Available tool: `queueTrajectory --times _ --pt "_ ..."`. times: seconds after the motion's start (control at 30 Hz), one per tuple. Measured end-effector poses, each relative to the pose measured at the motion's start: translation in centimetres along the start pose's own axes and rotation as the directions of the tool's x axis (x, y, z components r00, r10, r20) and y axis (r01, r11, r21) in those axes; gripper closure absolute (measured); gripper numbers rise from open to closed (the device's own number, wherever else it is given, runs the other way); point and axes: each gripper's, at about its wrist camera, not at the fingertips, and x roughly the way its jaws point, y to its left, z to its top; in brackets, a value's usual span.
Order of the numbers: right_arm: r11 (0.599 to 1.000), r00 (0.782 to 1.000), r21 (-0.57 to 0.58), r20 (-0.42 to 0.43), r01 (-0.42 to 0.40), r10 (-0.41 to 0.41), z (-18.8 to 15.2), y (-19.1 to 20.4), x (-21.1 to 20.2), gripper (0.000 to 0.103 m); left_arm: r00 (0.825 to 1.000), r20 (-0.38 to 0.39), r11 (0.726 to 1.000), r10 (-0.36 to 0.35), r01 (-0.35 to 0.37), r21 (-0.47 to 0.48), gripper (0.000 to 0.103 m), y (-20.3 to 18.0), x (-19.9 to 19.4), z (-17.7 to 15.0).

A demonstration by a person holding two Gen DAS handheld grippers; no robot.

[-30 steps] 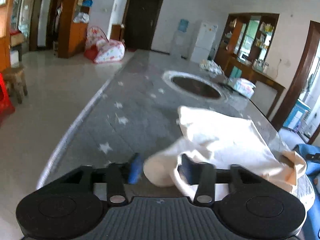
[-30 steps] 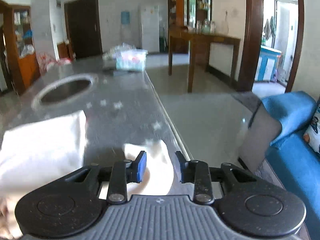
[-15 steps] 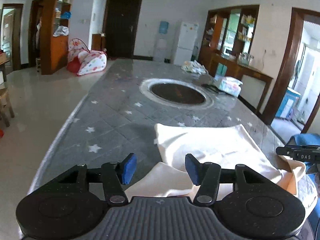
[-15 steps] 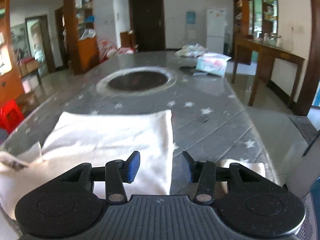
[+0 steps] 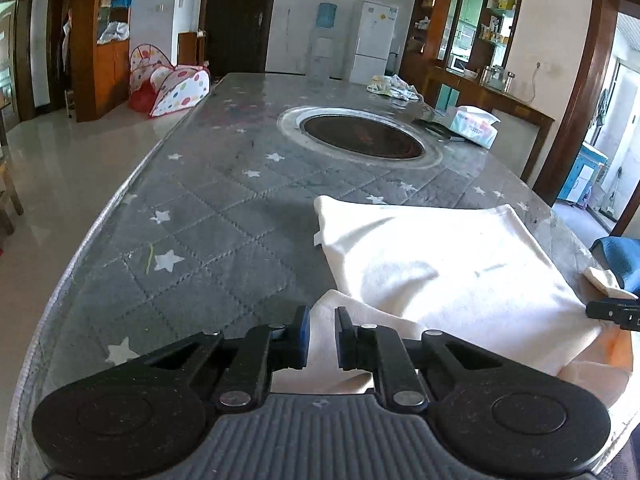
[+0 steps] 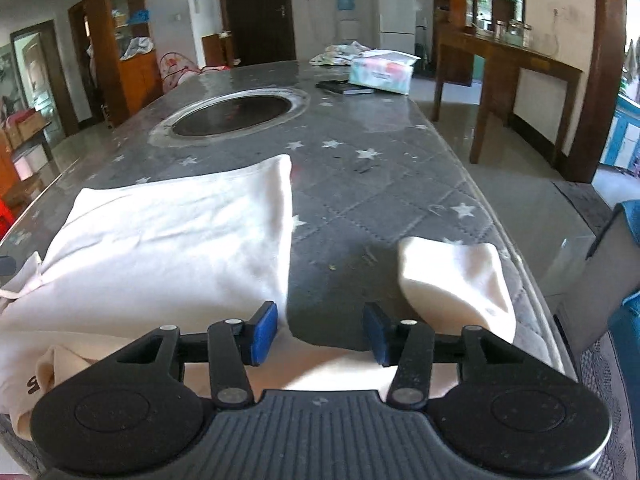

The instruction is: Fold clothes

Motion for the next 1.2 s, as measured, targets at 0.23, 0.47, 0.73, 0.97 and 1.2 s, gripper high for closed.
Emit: queueTrajectory --times 0.23,0.47,0.73,0.97,1.2 --pt "0.999 0.998 -0.033 0.056 -0.014 0.015 1.4 0.4 -0.5 0.054 0.999 0.030 0.999 -0.032 0.031 0.044 0.071 -1.5 -0.3 2.3" --pt "0.993 0.995 -0.085 0.051 -0.086 0.091 5.2 0.6 2.7 0.055 1.000 0.000 0.999 -0.009 0.009 0.051 0.068 -1.8 3.0 5.4" --pt "0.982 0.986 -0.089 0.008 -0.166 0.168 10.1 0.9 8.5 0.063 0.995 -0.099 0.999 0.011 -0.007 0.037 0.066 -1.3 8.8 8.0" --pt "0.975 0.981 -0.105 -0.049 -0.194 0.190 11.9 1.9 12.3 0.067 0.983 -0.184 1.000 0.002 0.000 0.006 0.066 -1.0 12.0 9.0" --pt "0.971 0.979 -0.140 -0.081 -0.196 0.186 12.0 2.5 13.7 0.089 0.983 -0.181 0.999 -0.023 0.028 0.024 0.087 -0.9 13.2 9.9"
